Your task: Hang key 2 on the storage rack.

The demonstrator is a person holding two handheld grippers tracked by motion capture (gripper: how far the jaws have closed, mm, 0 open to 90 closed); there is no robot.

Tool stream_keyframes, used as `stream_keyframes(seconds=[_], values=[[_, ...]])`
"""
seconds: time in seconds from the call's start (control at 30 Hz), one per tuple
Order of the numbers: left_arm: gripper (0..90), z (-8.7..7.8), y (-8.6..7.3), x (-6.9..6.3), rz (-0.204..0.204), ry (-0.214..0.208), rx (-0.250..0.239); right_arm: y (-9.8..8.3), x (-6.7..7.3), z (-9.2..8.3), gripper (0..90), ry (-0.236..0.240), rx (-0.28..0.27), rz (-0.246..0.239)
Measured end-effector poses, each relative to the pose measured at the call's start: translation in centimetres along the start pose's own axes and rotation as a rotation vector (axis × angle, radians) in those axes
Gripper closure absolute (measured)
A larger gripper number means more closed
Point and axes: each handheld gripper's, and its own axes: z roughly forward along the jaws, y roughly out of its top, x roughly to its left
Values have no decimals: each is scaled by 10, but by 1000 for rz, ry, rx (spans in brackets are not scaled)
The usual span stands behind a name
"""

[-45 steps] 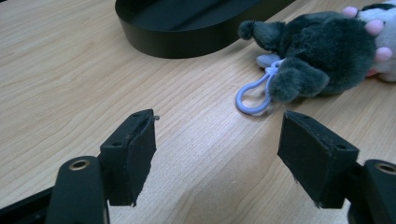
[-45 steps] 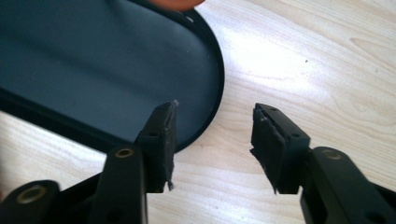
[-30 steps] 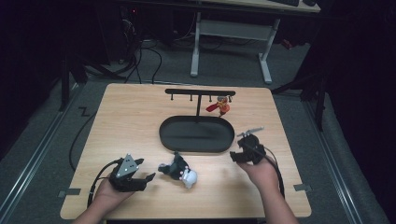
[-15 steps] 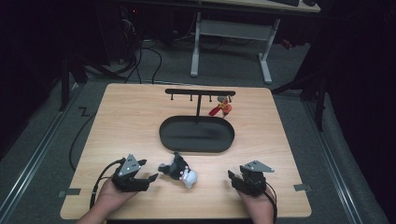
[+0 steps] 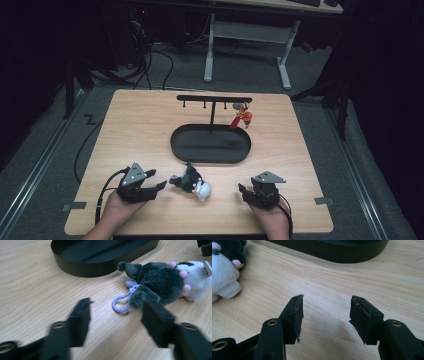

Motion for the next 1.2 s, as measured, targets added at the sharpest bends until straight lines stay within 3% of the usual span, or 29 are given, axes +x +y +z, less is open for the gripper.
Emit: stream_keyframes(seconds=[0.03, 0.07, 0.13, 0.2, 0.27, 0.33, 0.43, 0.53, 0.7, 0.8, 0.9, 0.93, 1.07, 1.2], values=[[635, 2, 3, 1, 3, 44, -1, 0, 1, 1, 445, 1, 3, 2], [701, 4, 6, 3, -11, 71, -4, 0, 1, 2, 445, 3, 4, 1], [823, 8, 10, 5, -29, 96, 1, 0, 1, 3, 445, 3, 8, -3], [871, 16, 12, 5, -32, 110, 27, 0, 1, 4, 446, 5, 13, -2], [882, 23, 13, 2, -20, 120, 50, -1, 1, 5, 446, 8, 15, 1], [885, 30, 14, -4, 1, 102, 81, -1, 1, 6, 446, 11, 20, -2], [883, 35, 18, -18, 35, 85, 82, -2, 0, 8, 445, 16, 30, -1], [880, 42, 21, -28, 33, 60, 88, -2, 0, 8, 445, 19, 34, 0], [887, 62, 28, -56, 72, 16, 121, -2, 0, 6, 446, 24, 24, 4], [894, 74, 35, -70, 67, -14, 110, -2, -1, 3, 446, 26, 17, 15], [896, 88, 45, -87, 82, -36, 114, -2, -5, 0, 446, 24, 4, 25], [897, 88, 45, -87, 82, -36, 114, -2, -5, 0, 446, 24, 4, 25], [896, 111, 62, -113, 102, -62, 119, -6, -17, -4, 445, 22, -6, 60], [890, 121, 70, -124, 111, -71, 125, -8, -25, -7, 446, 18, -22, 87]])
